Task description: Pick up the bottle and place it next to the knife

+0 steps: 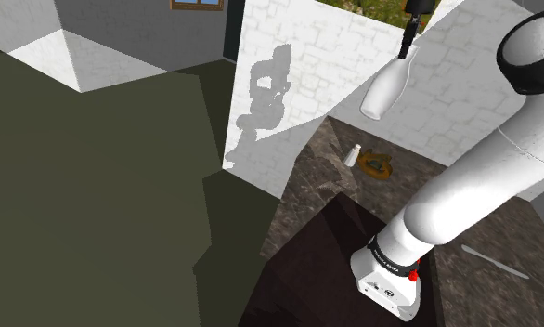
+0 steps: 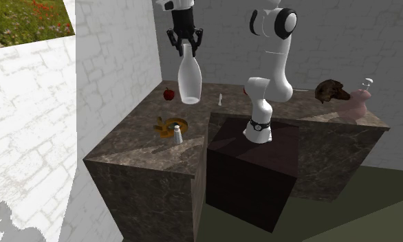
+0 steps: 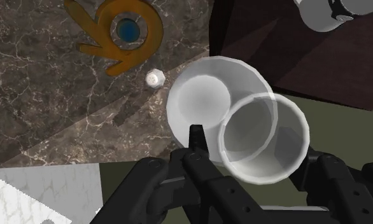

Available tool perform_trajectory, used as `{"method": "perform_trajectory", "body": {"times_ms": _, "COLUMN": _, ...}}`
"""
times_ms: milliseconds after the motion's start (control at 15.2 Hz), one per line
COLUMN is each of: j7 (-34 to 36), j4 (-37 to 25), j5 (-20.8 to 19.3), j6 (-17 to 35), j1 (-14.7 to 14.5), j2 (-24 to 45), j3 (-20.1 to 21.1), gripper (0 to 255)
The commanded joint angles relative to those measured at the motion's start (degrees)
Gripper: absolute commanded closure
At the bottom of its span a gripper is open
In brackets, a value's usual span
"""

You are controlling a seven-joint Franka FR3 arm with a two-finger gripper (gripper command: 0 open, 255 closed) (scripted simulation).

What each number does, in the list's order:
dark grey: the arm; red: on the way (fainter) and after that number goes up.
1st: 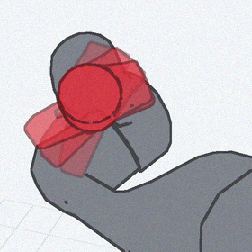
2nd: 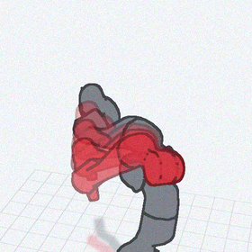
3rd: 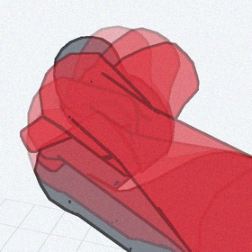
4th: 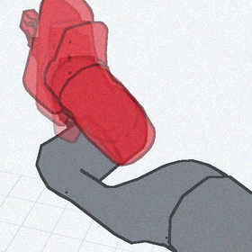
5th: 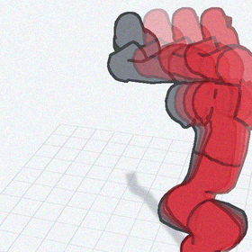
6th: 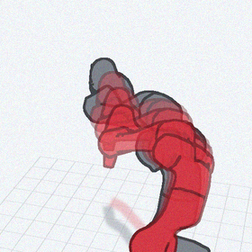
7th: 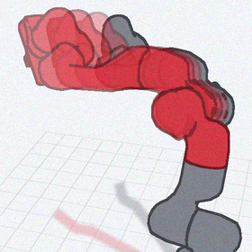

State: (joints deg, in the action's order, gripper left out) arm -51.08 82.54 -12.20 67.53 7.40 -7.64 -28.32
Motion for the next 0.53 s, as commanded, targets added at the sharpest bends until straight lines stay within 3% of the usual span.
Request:
{"method": "perform_trajectory", "body": {"times_ms": 0, "j7": -0.4, "j4": 5.4, "j5": -2.1, "j6": 1.7, "j1": 0.4, "j2": -4.4, "j3": 0.0, "gripper": 255}}
{"method": "perform_trajectory", "body": {"times_ms": 462, "j7": -3.4, "j4": 18.7, "j5": -8.5, "j6": 4.6, "j1": 3.5, "j2": -16.7, "j3": -1.1, "gripper": 255}}
